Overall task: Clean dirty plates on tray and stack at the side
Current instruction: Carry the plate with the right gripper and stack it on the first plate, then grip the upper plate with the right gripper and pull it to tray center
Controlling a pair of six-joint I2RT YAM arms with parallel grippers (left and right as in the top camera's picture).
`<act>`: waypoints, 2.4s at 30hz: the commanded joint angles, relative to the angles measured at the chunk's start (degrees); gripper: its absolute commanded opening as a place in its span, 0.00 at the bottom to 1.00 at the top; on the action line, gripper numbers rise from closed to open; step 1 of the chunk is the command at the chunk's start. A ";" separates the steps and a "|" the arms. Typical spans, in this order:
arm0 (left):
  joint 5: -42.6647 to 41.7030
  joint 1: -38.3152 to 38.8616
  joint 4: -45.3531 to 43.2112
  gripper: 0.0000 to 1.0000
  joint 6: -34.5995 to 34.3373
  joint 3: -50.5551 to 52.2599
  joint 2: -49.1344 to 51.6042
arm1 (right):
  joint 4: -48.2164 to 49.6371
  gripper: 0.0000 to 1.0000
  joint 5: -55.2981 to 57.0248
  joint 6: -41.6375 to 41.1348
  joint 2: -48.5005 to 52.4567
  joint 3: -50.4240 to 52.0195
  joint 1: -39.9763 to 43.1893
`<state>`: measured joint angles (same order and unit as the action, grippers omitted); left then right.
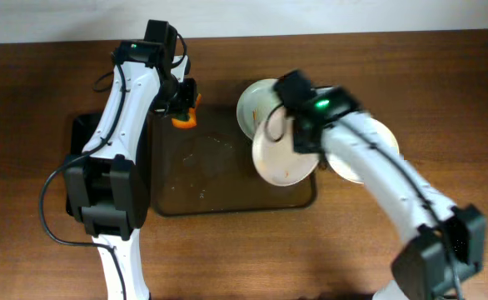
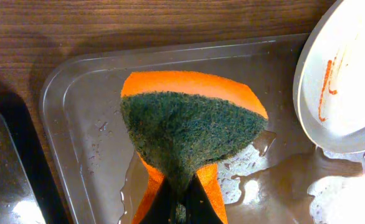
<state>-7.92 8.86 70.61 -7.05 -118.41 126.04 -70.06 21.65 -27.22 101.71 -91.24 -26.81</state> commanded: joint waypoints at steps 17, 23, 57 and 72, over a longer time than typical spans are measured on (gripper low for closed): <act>0.24 -0.09 0.17 0.00 1.11 -0.50 -0.24 | 16.24 0.85 -30.56 12.44 -3.85 13.81 38.29; 0.22 0.02 0.22 0.00 1.09 -0.50 -0.24 | 27.76 0.73 -32.30 2.19 -2.71 13.11 26.91; 0.24 -0.04 0.59 0.00 1.11 -0.50 -0.26 | 34.73 0.73 -30.58 16.39 15.80 10.49 -2.64; 0.24 -0.04 0.11 0.00 1.11 -0.50 -0.24 | 42.93 0.04 -29.05 3.72 20.55 10.56 -2.80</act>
<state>-7.92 8.86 70.83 -7.05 -118.41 126.04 -25.17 -8.67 -12.34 120.75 -80.64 -29.71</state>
